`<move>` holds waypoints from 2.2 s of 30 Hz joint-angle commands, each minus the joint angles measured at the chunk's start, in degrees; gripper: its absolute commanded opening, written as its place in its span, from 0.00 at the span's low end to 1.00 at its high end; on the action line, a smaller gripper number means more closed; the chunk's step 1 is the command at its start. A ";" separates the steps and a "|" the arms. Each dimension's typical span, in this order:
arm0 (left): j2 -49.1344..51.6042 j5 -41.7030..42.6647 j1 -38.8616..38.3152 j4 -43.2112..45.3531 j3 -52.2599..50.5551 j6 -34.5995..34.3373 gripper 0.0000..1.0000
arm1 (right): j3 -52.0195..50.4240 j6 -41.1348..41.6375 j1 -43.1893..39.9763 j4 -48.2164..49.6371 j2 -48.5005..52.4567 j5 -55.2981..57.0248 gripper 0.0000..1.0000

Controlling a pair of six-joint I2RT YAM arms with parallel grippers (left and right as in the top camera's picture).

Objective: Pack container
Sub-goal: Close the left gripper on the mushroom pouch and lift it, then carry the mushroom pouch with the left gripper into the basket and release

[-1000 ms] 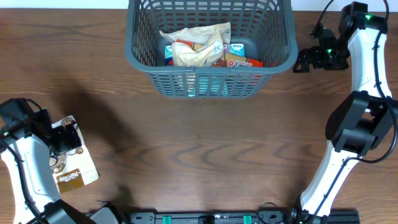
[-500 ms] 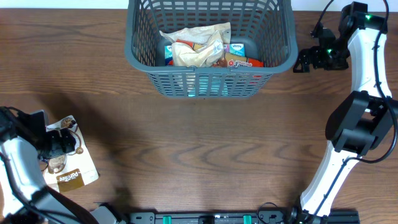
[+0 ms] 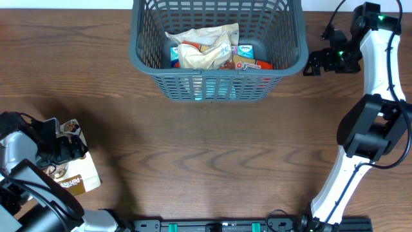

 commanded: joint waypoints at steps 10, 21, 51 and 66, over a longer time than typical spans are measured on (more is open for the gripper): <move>4.48 0.83 0.13 2.40 0.46 -0.37 0.42 | -0.22 -0.26 0.83 -1.09 -0.24 -0.11 0.99; 3.67 5.81 -0.37 0.85 1.84 -6.62 0.06 | -0.22 -0.28 0.83 -1.66 -0.24 -0.11 0.99; -2.86 5.27 -41.07 -14.21 66.14 -18.93 0.06 | -0.22 -0.31 0.83 -1.09 -0.24 -0.11 0.99; 8.00 5.33 -62.95 -8.17 66.16 18.58 0.06 | -0.22 -0.31 0.83 -2.58 -0.24 -0.11 0.99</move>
